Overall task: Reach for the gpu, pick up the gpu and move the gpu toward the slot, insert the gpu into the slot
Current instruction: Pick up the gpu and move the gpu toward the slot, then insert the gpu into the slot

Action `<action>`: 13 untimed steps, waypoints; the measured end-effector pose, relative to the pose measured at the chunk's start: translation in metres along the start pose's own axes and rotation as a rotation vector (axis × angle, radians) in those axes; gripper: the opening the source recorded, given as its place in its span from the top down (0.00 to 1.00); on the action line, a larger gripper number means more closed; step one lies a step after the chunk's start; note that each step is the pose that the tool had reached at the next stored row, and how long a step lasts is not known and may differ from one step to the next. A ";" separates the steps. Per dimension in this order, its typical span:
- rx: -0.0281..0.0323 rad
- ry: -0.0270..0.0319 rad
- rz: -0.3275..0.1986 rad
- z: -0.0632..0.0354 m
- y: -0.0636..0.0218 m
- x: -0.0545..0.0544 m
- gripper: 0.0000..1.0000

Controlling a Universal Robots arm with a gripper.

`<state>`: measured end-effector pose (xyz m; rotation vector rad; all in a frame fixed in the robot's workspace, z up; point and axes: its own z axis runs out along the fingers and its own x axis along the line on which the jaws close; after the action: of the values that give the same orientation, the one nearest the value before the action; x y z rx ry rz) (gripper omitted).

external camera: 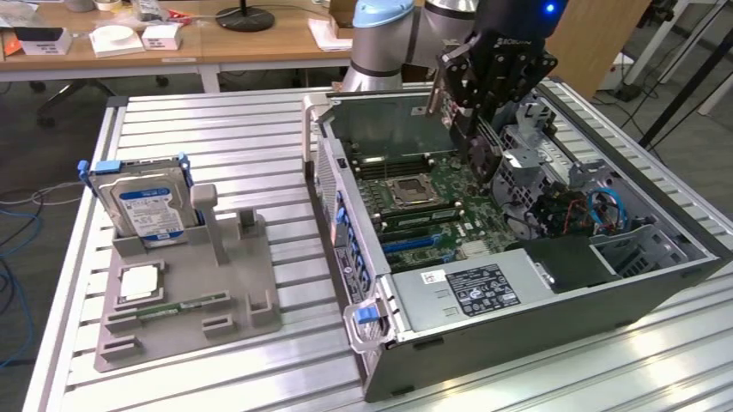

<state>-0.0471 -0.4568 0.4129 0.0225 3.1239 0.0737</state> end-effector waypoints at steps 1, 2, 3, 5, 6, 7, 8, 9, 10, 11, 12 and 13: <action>0.0000 0.0000 0.000 0.0000 0.0000 0.000 0.74; 0.0000 0.0000 0.000 0.0000 0.0000 -0.001 0.74; 0.0000 0.0000 0.000 0.0000 0.0000 -0.001 0.74; 0.0000 0.0000 0.000 0.0000 0.0000 -0.001 0.74; 0.0000 0.0000 0.000 0.0000 0.0000 -0.001 0.74; -0.0001 0.0000 0.000 0.0001 0.0000 -0.001 0.74; 0.0000 0.0000 0.000 0.0000 0.0000 -0.002 0.74; 0.0000 0.0000 0.000 0.0000 0.0000 -0.002 0.74; 0.0000 0.0000 0.000 0.0000 0.0000 -0.002 0.74; 0.0000 0.0000 0.000 0.0000 0.0000 -0.002 0.74; 0.0000 0.0000 0.000 0.0000 0.0000 -0.002 0.74; 0.0000 0.0000 0.000 0.0000 0.0000 -0.002 0.74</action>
<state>-0.0450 -0.4568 0.4129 0.0224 3.1239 0.0737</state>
